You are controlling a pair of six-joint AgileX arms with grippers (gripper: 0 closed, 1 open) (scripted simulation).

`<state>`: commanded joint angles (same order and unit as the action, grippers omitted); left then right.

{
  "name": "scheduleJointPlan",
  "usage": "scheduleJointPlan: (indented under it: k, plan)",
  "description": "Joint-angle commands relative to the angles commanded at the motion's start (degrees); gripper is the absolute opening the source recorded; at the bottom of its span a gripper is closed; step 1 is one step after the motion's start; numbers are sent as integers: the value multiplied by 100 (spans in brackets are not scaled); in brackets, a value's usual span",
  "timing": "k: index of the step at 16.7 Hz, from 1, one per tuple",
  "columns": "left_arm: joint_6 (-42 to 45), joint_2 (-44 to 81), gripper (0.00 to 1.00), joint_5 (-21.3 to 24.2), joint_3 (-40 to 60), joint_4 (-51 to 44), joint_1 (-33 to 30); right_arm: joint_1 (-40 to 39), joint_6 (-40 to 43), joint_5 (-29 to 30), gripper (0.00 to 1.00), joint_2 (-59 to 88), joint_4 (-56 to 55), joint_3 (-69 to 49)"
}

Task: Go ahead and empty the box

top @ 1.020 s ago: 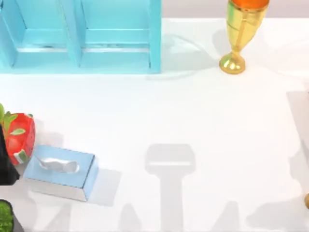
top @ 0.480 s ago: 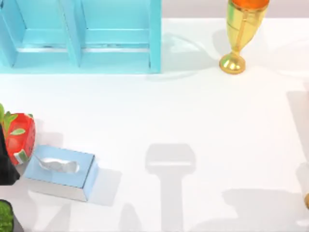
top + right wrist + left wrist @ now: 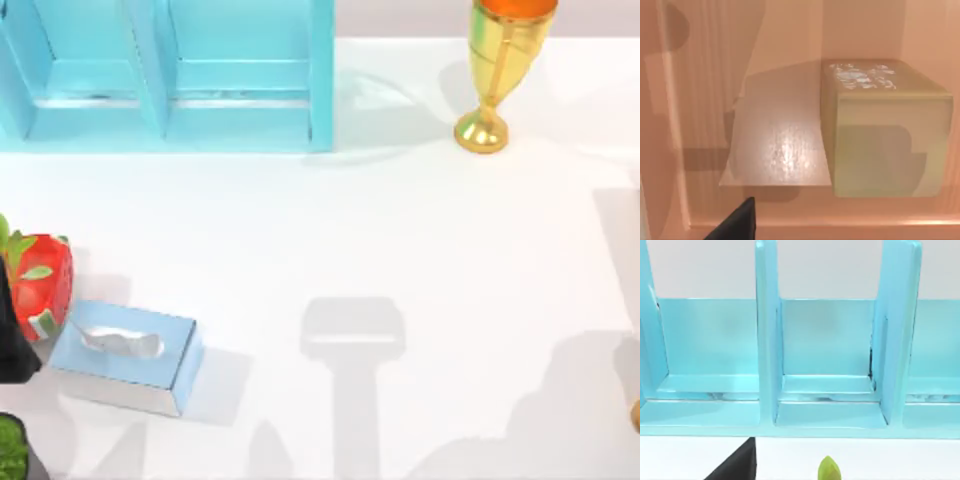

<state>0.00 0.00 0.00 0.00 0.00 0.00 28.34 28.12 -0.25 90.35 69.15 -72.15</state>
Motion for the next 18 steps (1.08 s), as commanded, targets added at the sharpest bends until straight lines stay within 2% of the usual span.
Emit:
scheduleJointPlan:
  k: [9, 18]
  plan:
    - [0, 0, 100, 0, 0, 0, 0, 75, 79, 3, 100, 321, 104, -151]
    - [0, 0, 100, 0, 0, 0, 0, 68, 54, 4, 100, 903, -1992, 1336]
